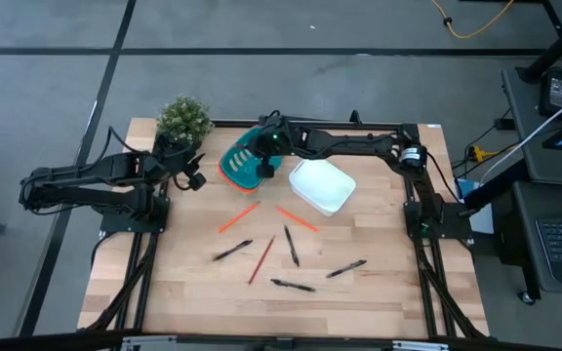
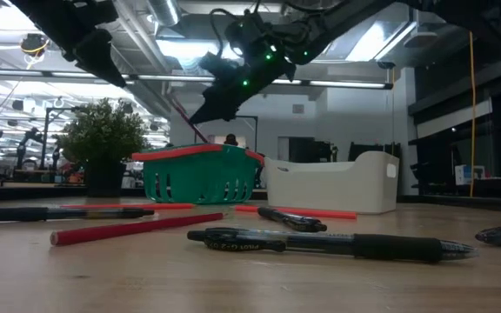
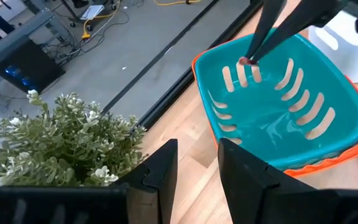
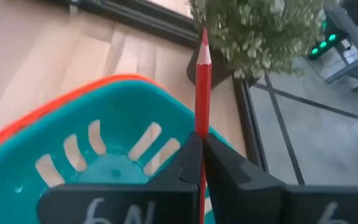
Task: Sort pens & pencils
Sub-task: Put the right red pencil into the blue bin
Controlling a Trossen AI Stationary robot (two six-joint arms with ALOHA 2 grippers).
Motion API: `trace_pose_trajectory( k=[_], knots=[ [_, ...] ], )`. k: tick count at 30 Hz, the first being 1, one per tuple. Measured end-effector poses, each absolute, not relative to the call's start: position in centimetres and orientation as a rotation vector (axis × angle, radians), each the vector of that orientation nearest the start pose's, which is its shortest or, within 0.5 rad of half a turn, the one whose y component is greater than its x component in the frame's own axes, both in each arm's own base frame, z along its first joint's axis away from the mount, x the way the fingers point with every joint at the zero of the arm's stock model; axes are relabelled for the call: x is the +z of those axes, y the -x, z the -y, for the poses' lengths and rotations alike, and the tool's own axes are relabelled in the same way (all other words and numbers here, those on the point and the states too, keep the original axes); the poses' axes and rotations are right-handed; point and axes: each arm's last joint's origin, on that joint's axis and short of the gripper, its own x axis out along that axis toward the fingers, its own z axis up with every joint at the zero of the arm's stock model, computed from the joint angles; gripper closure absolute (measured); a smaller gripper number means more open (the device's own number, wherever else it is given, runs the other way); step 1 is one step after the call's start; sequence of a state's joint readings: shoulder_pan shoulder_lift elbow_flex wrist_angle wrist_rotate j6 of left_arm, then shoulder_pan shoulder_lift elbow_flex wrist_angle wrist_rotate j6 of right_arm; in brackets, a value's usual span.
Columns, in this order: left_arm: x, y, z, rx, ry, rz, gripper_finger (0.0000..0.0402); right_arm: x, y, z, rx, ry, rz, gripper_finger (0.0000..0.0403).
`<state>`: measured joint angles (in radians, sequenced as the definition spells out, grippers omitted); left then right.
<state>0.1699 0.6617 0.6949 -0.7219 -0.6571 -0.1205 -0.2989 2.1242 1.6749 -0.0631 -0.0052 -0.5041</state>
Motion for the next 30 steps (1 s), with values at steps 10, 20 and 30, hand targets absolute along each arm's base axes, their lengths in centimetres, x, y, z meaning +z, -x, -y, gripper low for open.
trace_pose_trajectory(
  k=[10, 20, 30],
  knots=[
    [27.7, -12.0, -3.9, 0.834, -0.063, -0.632, 0.0292, 22.4, -46.3, 15.6, -0.144, 0.395, -0.607, 0.0386],
    [27.8, -12.1, -3.9, 0.828, -0.08, -0.623, 0.0292, 21.4, -46.1, 15.4, -0.115, 0.402, -0.673, 0.0386],
    [27.8, -12.1, -3.9, 0.828, -0.079, -0.621, 0.0292, 20.9, -45.8, 15.3, -0.086, 0.412, -0.736, 0.0386]
  ],
)
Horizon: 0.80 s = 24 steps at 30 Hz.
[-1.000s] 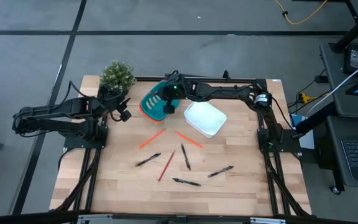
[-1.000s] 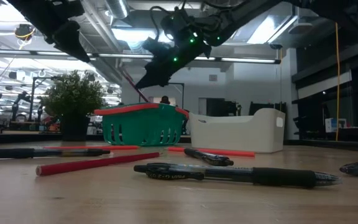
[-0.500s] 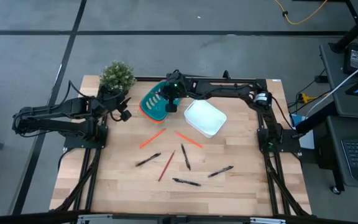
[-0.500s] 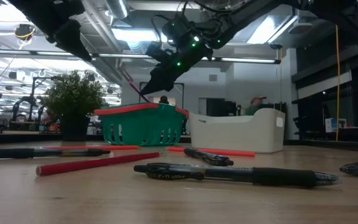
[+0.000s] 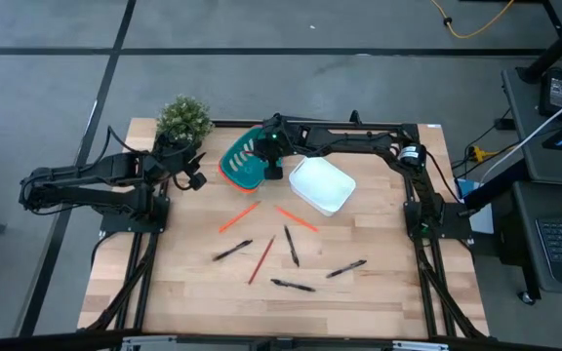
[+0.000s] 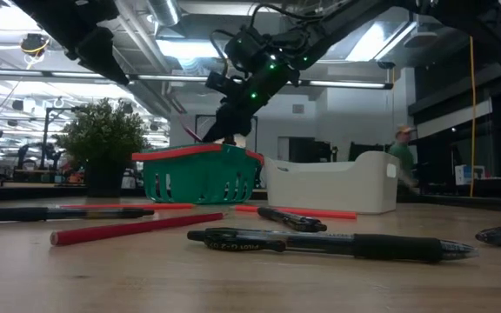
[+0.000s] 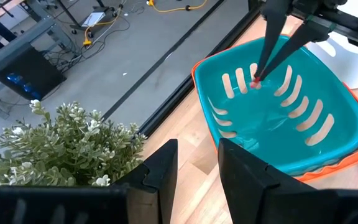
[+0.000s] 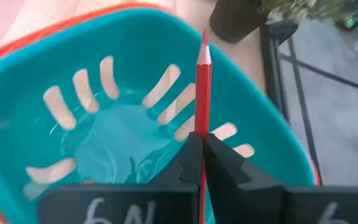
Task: Sort pens & pencils
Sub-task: Put the right red pencil into the blue bin
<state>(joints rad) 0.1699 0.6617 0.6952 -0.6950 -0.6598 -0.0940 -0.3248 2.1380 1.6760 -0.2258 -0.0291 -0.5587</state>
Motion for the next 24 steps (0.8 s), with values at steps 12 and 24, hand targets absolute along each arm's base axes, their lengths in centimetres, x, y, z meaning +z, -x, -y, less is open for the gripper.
trace_pose_trajectory(
  k=[12, 24],
  knots=[
    [27.8, -12.1, -3.9, 0.828, -0.079, -0.62, 0.0292, 23.6, -46.6, 15.6, -0.079, 0.436, -0.752, 0.0386],
    [26.6, -12.2, -3.9, 0.826, -0.089, -0.658, 0.0292, 20.5, -49.5, 15.8, -0.019, 0.468, -0.968, 0.0386]
  ],
)
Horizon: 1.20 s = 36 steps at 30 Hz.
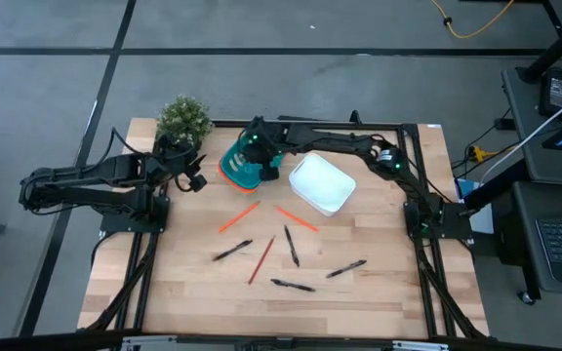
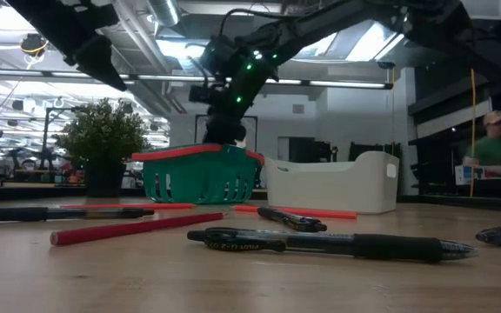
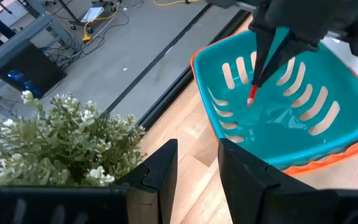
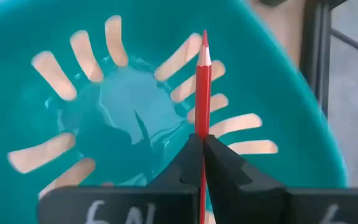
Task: Sort pens & pencils
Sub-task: Put the right red pencil into the blue bin
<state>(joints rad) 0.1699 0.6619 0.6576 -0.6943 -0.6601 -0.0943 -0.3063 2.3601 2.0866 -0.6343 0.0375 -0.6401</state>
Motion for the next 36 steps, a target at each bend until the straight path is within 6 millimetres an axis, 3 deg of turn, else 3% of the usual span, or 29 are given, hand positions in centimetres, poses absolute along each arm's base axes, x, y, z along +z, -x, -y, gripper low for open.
trace_pose_trajectory(
  k=[8, 25, 36],
  knots=[
    [25.2, -12.4, -3.9, 0.828, -0.092, -0.665, 0.0292, 21.2, -50.0, 16.0, -0.012, 0.495, -0.974, 0.0386],
    [25.4, -12.6, -4.0, 0.821, -0.109, -0.64, 0.0292, 21.2, -49.6, 15.9, 0.006, 0.566, -1.035, 0.0386],
    [25.5, -12.7, -4.0, 0.816, -0.126, -0.633, 0.0292, 21.2, -49.9, 14.9, 0.022, 0.574, -1.028, 0.0386]
  ],
)
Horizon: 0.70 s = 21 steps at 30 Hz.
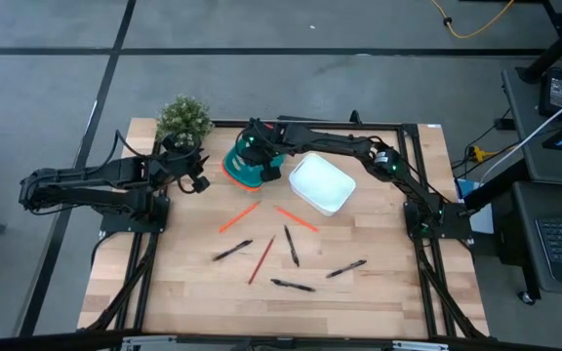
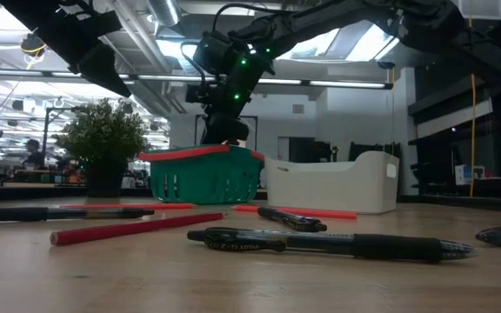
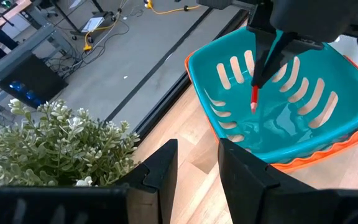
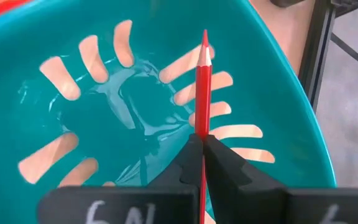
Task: Sort pens & pencils
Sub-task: Put the right red pencil into the blue bin, then adjust the left orange pencil
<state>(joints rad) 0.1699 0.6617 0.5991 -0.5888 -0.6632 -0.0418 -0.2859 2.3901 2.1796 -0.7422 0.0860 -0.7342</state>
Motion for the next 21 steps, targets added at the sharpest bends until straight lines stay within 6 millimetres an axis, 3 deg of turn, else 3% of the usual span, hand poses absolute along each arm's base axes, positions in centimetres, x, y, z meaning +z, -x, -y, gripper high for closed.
trace_pose_trajectory(
  k=[21],
  knots=[
    [25.53, -12.71, -3.99, 0.815, -0.126, -0.633, 0.0292, 21.24, -50.14, 14.16, 0.026, 0.566, -1.024, 0.0313]
  ],
)
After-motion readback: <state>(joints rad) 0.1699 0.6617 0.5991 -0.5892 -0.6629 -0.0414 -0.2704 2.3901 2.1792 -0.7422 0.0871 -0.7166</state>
